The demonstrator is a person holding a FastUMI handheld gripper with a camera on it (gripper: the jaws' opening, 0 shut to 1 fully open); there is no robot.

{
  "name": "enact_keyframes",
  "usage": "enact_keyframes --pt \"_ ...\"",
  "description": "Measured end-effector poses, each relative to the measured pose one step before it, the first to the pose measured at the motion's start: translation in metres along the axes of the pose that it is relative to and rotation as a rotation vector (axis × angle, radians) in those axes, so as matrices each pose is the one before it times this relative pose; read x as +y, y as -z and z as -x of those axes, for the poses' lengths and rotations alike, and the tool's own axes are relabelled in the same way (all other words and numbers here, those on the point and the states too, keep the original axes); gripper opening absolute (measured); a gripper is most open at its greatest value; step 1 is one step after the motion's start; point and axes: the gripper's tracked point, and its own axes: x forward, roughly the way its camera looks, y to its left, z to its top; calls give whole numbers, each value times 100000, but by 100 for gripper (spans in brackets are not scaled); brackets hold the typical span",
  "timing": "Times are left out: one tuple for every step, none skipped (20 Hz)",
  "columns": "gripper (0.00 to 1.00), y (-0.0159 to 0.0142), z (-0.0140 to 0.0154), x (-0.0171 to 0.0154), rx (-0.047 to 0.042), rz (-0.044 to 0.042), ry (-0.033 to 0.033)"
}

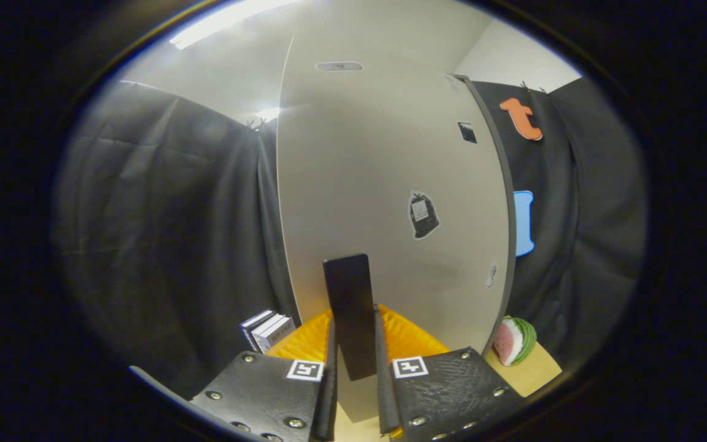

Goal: Open the shoe cabinet door, grab the shoes and put them into the shoe cabinet, then close the shoe cabinet door.

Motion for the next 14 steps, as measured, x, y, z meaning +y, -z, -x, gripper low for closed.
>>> enact_keyframes --pt "27 -30 855 -398 -96 132 225" --pt "26 -124 740 -560 -115 75 306" --pt "26 -58 749 -602 -96 192 355" --pt "26 -57 646 -488 -25 242 363" --pt "26 19 619 -625 -91 247 452" --pt "26 -17 440 -450 65 259 470" --pt "26 -69 423 -563 -130 -4 647" --pt "26 -14 588 -640 -45 -182 714" --pt "26 -83 552 -676 -168 -273 877" --pt "26 -26 562 -528 -210 -166 913" --pt "26 -120 461 -514 -396 59 844" --pt "26 -45 346 -518 -212 340 966" --pt "26 -34 359 -601 -193 478 1187" --pt "26 -29 485 -696 -315 436 1418"
